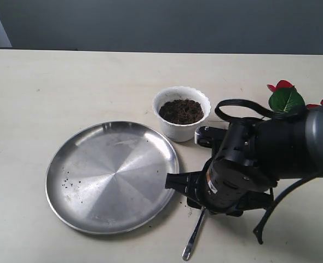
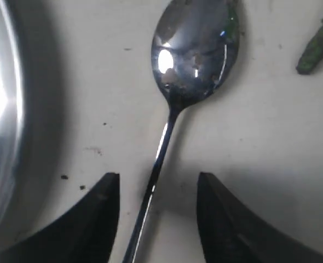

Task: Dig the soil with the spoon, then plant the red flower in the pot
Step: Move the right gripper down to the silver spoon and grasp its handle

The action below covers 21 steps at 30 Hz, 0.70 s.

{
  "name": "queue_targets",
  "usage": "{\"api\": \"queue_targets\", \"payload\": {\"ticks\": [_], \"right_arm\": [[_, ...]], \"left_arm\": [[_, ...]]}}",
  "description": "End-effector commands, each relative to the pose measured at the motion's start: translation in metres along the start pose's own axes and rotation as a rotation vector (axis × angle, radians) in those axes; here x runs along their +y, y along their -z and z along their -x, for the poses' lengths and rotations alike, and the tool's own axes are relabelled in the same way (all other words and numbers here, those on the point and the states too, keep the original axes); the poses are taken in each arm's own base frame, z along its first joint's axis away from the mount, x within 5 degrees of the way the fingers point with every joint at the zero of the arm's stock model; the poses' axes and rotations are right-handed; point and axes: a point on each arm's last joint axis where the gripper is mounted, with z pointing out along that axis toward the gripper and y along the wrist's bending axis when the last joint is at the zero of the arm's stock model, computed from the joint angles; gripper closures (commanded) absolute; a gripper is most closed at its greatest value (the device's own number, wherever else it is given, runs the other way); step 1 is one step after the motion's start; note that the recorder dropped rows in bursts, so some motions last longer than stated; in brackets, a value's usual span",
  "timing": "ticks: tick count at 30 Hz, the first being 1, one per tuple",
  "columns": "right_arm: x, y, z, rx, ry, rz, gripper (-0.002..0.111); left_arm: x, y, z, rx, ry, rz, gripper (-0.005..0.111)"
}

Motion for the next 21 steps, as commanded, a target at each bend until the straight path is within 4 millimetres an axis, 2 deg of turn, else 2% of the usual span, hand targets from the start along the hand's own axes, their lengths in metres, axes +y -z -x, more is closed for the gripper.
{"api": "queue_targets", "payload": {"ticks": [1, 4, 11, 17, 21], "right_arm": [[0.002, -0.011, -0.002, 0.009, 0.0, 0.004, 0.067], [0.002, -0.016, -0.003, 0.017, 0.005, -0.005, 0.074], [0.0, -0.028, -0.007, 0.045, 0.066, -0.049, 0.108], [-0.001, -0.023, -0.006, 0.042, 0.168, -0.046, 0.109], [-0.001, -0.008, -0.003, 0.017, 0.228, -0.017, 0.109]], "left_arm": [[0.0, 0.0, 0.002, -0.017, 0.009, -0.005, 0.106], [0.0, 0.0, 0.002, -0.017, 0.009, -0.005, 0.106], [0.0, 0.0, 0.002, -0.017, 0.009, -0.005, 0.106], [0.0, 0.0, 0.002, -0.017, 0.009, -0.005, 0.106], [0.0, 0.0, 0.002, -0.017, 0.009, -0.005, 0.106]]}}
